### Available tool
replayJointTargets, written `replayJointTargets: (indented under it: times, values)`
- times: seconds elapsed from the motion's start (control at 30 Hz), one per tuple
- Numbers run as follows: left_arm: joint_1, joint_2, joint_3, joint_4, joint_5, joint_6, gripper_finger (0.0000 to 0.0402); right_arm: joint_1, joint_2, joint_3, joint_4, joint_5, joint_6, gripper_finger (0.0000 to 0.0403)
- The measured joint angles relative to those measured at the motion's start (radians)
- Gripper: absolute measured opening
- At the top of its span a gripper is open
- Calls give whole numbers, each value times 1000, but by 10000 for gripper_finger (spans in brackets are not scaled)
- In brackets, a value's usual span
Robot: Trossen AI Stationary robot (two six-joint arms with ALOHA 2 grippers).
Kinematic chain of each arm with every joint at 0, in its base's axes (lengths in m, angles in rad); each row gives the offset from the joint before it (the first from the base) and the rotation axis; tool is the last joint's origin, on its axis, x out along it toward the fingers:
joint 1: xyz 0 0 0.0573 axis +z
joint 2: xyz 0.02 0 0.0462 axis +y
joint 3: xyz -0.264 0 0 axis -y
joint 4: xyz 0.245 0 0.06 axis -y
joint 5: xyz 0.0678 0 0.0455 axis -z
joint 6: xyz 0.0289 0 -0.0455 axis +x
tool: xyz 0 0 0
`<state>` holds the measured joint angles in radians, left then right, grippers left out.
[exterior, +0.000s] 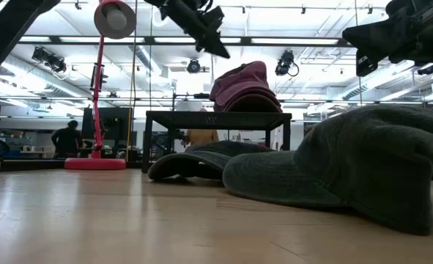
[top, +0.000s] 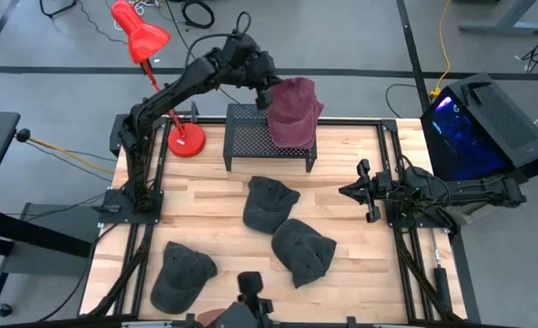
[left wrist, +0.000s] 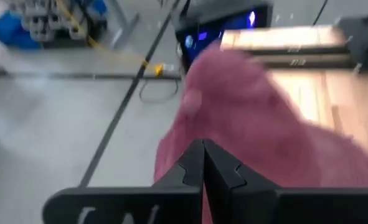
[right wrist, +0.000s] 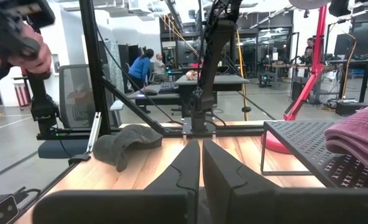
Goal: Pick & Place hat
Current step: Stack the red cap on top of the red cap on the shelf
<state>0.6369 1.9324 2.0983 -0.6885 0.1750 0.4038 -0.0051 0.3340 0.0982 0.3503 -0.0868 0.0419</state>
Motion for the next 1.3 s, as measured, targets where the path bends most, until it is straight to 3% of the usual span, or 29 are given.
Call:
replayJointTargets:
  times: [0.27,0.63,1.3]
  values:
    - [46,5,-1,-202,-41,-11,4,0,0,0,0,0,0,23]
    - [74,19,-11,-302,-80,28,3,0,0,0,0,0,0,23]
    - [19,95,-12,-207,-21,29,5,0,0,0,-1,-9,0,23]
